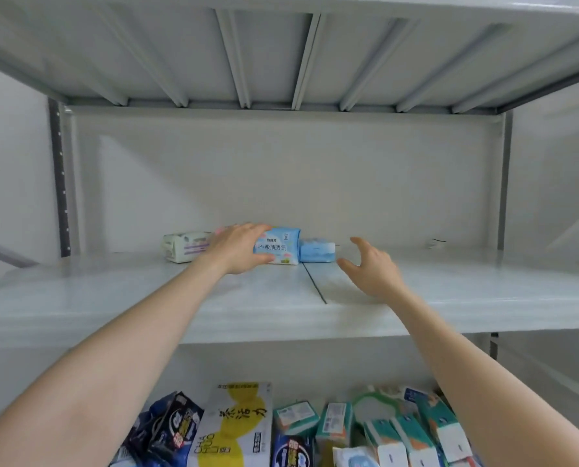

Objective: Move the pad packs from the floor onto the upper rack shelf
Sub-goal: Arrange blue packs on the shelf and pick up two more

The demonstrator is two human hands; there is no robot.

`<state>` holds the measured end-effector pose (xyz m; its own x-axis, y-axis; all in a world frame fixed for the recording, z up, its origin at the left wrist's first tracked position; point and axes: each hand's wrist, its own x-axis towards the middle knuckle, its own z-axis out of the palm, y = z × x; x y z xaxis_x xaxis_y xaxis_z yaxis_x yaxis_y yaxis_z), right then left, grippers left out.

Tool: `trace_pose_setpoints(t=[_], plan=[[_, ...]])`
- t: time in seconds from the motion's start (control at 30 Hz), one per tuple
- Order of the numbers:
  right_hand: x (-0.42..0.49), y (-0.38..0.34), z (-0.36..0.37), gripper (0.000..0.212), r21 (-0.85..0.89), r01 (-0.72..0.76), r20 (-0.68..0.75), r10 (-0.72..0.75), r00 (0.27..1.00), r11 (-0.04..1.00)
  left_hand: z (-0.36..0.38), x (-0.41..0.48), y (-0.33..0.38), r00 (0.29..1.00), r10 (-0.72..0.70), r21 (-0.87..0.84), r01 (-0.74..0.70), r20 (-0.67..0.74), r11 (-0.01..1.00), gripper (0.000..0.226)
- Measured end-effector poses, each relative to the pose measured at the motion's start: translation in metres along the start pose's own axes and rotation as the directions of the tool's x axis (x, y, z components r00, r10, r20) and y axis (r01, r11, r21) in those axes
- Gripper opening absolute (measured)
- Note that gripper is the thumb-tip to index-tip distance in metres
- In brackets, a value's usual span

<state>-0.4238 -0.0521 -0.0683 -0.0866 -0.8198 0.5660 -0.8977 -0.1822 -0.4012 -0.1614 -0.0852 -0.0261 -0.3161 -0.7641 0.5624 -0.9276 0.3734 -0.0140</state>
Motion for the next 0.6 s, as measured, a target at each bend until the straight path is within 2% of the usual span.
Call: trace_pose_setpoints(t=[0.3,0.6], plan=[[0.123,0.027,0.036,0.062,0.063,-0.035,0.136,0.026,0.990,0.997,0.054,0.107,-0.019,0.996,-0.061,-0.126,0.068,0.061,0.990,0.073],[0.202,0.037,0.081,0.068,0.045,-0.181,0.337,0.155,0.929,0.983,0.096,0.158,-0.045,0.972,-0.118,-0.218,0.162,0.204,0.962,0.078]])
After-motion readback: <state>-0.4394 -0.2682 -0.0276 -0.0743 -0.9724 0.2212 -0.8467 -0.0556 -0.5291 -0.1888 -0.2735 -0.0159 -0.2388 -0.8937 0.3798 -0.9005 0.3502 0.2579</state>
